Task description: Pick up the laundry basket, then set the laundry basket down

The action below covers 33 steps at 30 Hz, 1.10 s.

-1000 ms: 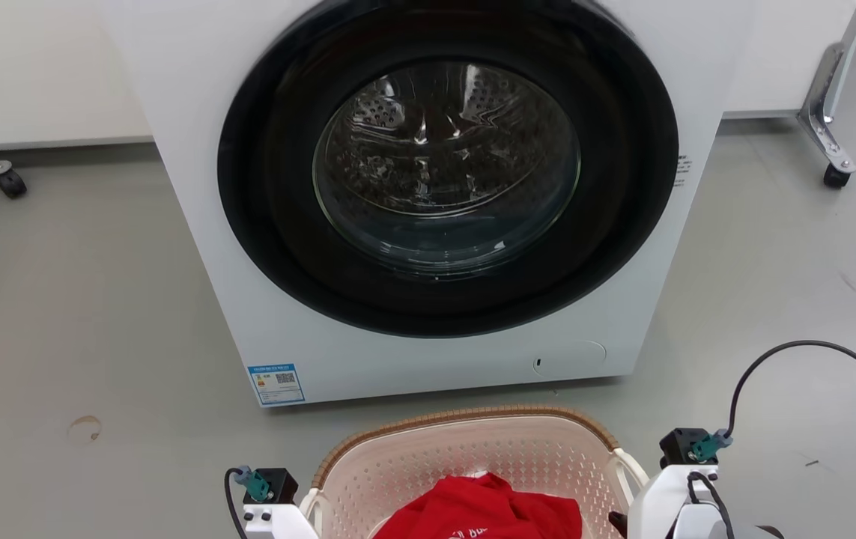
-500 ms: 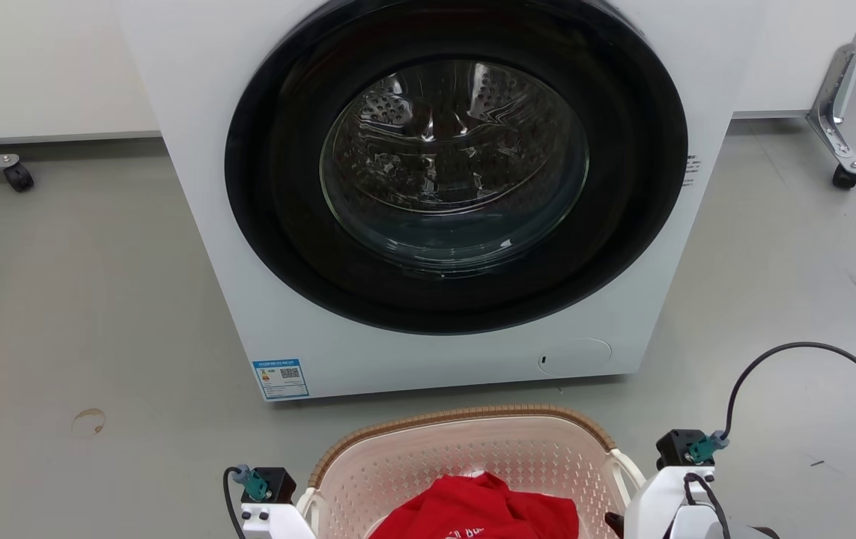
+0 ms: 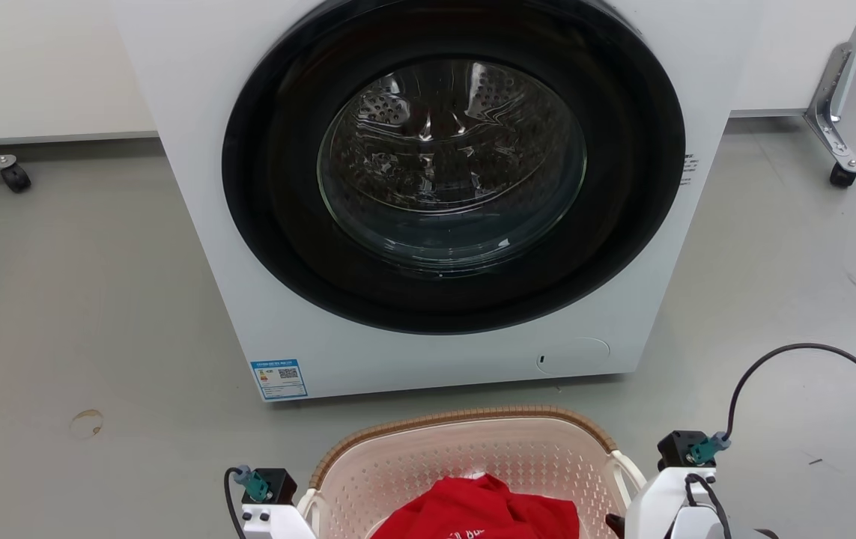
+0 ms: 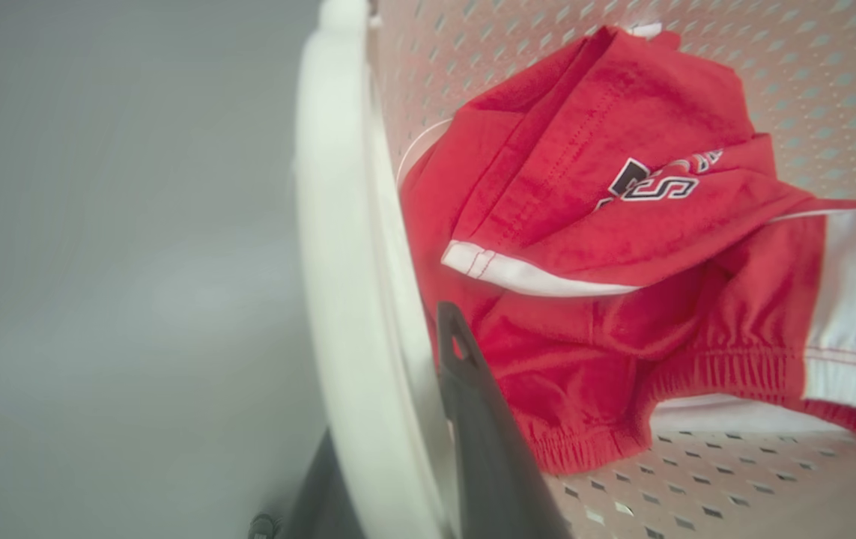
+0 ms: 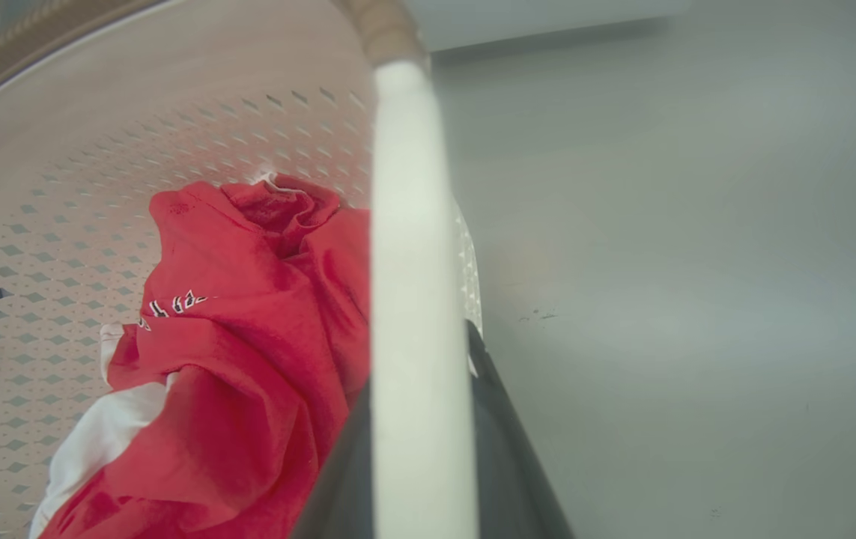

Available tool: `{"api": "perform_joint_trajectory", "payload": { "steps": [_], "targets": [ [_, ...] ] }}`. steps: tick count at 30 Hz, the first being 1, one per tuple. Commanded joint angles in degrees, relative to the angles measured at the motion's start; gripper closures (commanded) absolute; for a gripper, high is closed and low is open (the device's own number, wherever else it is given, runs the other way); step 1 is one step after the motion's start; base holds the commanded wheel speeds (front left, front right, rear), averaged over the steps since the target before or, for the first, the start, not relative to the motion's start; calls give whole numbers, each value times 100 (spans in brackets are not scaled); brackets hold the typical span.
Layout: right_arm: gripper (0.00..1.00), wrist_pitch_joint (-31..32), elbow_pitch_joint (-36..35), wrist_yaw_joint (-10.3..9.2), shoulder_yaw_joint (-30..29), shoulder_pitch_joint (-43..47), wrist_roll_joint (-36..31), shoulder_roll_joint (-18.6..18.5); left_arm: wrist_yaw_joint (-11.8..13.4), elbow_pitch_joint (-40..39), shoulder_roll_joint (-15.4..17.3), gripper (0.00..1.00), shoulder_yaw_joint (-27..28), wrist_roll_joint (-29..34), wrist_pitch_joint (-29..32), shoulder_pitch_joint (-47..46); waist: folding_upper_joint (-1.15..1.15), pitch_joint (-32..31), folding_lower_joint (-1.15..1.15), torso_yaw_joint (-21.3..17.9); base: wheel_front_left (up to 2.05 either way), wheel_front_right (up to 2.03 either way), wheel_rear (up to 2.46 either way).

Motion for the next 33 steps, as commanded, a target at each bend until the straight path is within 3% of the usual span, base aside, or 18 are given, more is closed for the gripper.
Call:
{"api": "perform_joint_trajectory", "payload": {
  "steps": [1, 33],
  "targets": [
    [100, -113, 422, -31, 28, -195, -11, -860, 134, 346, 1041, 100, 124, 44, -42, -223, 0, 1, 0, 3, 0, 0, 0],
    [100, -91, 401, -31, 213, -195, 144, -860, 134, 397, 1021, 100, -123, -179, -76, -243, 0, 26, 0, 57, 0, 0, 0]
  ]
}}
